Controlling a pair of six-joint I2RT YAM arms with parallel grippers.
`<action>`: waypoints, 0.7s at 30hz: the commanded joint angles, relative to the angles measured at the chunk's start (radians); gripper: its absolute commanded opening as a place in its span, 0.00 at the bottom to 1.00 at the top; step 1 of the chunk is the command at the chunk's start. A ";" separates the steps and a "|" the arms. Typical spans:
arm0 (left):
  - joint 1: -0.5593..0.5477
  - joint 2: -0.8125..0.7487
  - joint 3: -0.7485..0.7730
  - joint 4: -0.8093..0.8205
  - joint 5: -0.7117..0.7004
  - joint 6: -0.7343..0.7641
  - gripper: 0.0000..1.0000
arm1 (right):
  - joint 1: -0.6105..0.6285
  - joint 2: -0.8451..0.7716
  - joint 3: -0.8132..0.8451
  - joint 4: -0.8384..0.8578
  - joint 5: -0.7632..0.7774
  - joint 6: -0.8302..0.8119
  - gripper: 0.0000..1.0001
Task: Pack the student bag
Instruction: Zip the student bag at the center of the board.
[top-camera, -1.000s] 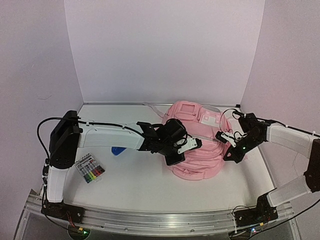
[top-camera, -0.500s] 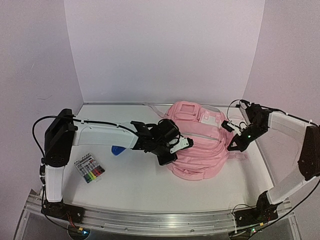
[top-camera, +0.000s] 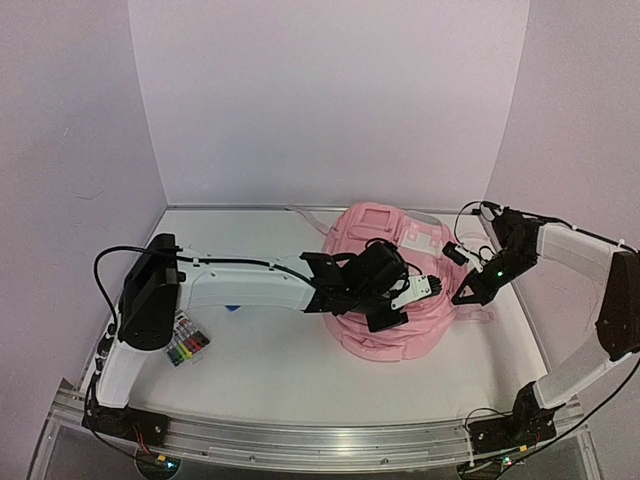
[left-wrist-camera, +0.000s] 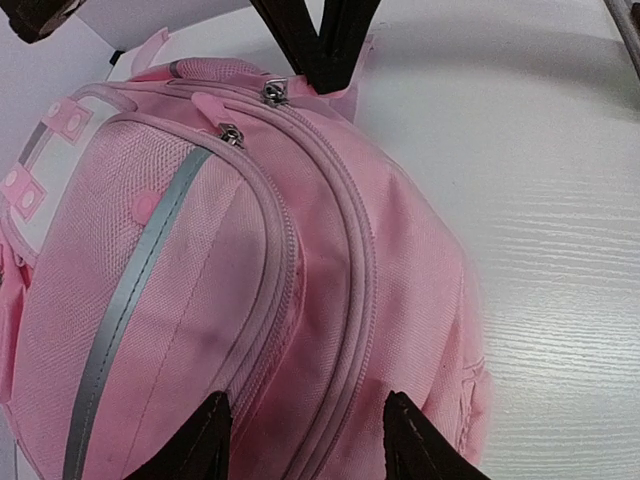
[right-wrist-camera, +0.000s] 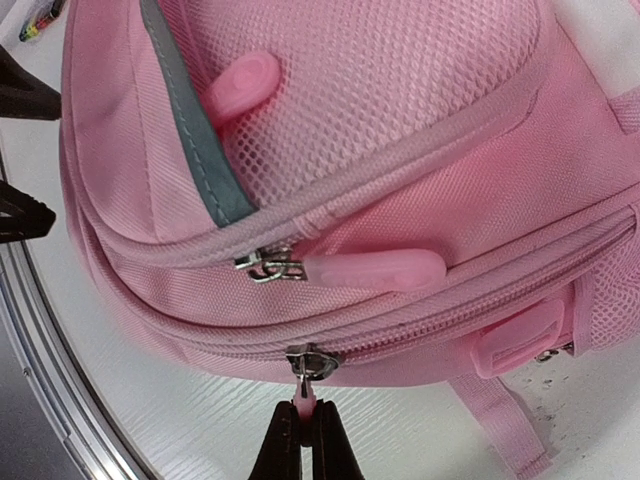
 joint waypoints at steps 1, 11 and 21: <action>0.005 0.030 0.060 0.026 0.011 0.037 0.52 | 0.007 -0.016 0.027 -0.038 -0.071 0.000 0.00; -0.005 0.073 0.094 -0.042 0.045 0.054 0.28 | 0.008 0.008 0.043 -0.038 -0.077 0.011 0.00; -0.018 0.047 0.087 -0.105 0.092 0.098 0.24 | 0.009 0.026 0.044 -0.038 -0.079 0.018 0.00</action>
